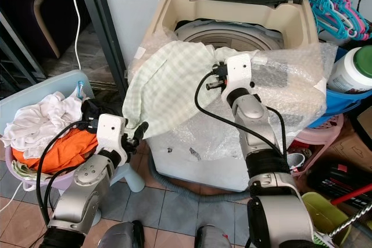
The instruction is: Clothes washing
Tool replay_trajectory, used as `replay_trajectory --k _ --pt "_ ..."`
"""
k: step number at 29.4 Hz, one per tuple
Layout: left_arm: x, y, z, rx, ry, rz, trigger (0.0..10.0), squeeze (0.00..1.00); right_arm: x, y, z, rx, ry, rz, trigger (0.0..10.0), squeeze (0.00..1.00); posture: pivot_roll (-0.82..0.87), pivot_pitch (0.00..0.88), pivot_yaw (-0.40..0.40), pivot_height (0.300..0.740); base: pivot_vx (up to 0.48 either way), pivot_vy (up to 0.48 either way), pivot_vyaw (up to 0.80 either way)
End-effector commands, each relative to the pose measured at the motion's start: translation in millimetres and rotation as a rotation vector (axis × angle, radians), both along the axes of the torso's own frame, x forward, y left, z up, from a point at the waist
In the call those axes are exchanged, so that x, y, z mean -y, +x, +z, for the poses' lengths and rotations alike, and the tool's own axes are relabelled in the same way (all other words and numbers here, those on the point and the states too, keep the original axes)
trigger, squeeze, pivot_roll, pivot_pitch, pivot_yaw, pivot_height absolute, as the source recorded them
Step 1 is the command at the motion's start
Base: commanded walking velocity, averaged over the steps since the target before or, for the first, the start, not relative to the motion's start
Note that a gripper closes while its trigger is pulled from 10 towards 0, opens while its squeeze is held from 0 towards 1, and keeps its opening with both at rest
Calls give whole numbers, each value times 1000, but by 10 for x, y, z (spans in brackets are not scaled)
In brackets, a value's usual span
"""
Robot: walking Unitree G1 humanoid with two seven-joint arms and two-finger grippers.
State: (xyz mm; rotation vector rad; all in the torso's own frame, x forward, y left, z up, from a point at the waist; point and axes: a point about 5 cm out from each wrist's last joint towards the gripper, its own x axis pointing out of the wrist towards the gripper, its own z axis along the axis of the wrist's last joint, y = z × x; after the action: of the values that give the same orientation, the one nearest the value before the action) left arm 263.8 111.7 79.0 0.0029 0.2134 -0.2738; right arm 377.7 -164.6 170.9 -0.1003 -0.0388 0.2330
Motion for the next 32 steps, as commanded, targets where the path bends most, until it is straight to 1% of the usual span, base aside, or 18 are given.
replay_trajectory --k 1,4,7,8,9,11,12,13,14,17,20,21,22,23,24,27,28,32 --pt "-18 -32 28 10 13 7 10000 0 63 55 118 12 18 -10 0 0 -37 99 -2 740 0 0 0" --pt "-45 -74 22 5 16 15 10000 0 80 101 232 41 20 -7 0 0 -26 111 -4 740 0 0 0" --pt "-84 -102 21 0 24 24 10000 0 110 200 495 105 11 -4 0 0 -12 121 -5 740 0 0 0" --pt "-98 -101 29 0 26 27 10000 0 114 267 710 151 -11 9 0 0 -7 123 -6 740 0 0 0" --pt "-98 -101 29 0 26 27 10000 0 114 267 710 151 -11 9 0 0 -7 123 -6 740 0 0 0" --pt "-113 -100 35 1 28 29 10000 0 131 336 1008 215 -42 3 0 0 -7 121 -9 740 0 0 0" --pt "-113 -100 35 1 28 29 10000 0 131 336 1008 215 -42 3 0 0 -7 121 -9 740 0 0 0" --pt "-116 -89 39 2 29 30 10000 0 143 368 1207 253 -61 -7 0 0 -7 121 -9 740 0 0 0" --pt "-116 -75 45 3 30 31 10000 0 157 387 1515 321 -94 -28 0 0 -9 119 -13 740 0 0 0" --pt "-89 -60 63 8 29 31 10000 0 241 314 2283 503 -150 -149 0 0 -3 116 -23 740 0 0 0" --pt "-83 -64 63 8 26 33 10000 0 250 296 2378 523 -211 -181 0 0 0 114 -26 740 0 0 0" --pt "-79 -68 60 8 24 35 10000 0 261 297 2398 517 -268 -206 1882 0 2 111 -28 740 0 0 0" --pt "-71 -75 53 6 23 38 10000 0 276 313 2371 487 -341 -227 7059 0 5 109 -28 740 0 0 0" --pt "-56 -92 39 2 20 39 10000 0 341 370 2187 373 -456 -248 10000 1000 6 108 -28 740 0 0 0" --pt "-56 -92 39 2 20 39 10000 0 341 370 2187 373 -456 -248 10000 1000 6 108 -28 740 0 0 0" --pt "-46 -103 36 1 19 38 10000 0 436 390 2012 317 -548 -268 10000 1000 5 104 -26 740 0 0 0" --pt "-46 -89 40 0 18 39 10000 0 522 386 1922 311 -610 -286 10000 1000 -1 100 -20 740 0 0 0" --pt "-47 -48 45 3 19 37 10000 0 618 374 1805 277 -626 -260 10000 1000 -13 92 -12 740 0 0 0"
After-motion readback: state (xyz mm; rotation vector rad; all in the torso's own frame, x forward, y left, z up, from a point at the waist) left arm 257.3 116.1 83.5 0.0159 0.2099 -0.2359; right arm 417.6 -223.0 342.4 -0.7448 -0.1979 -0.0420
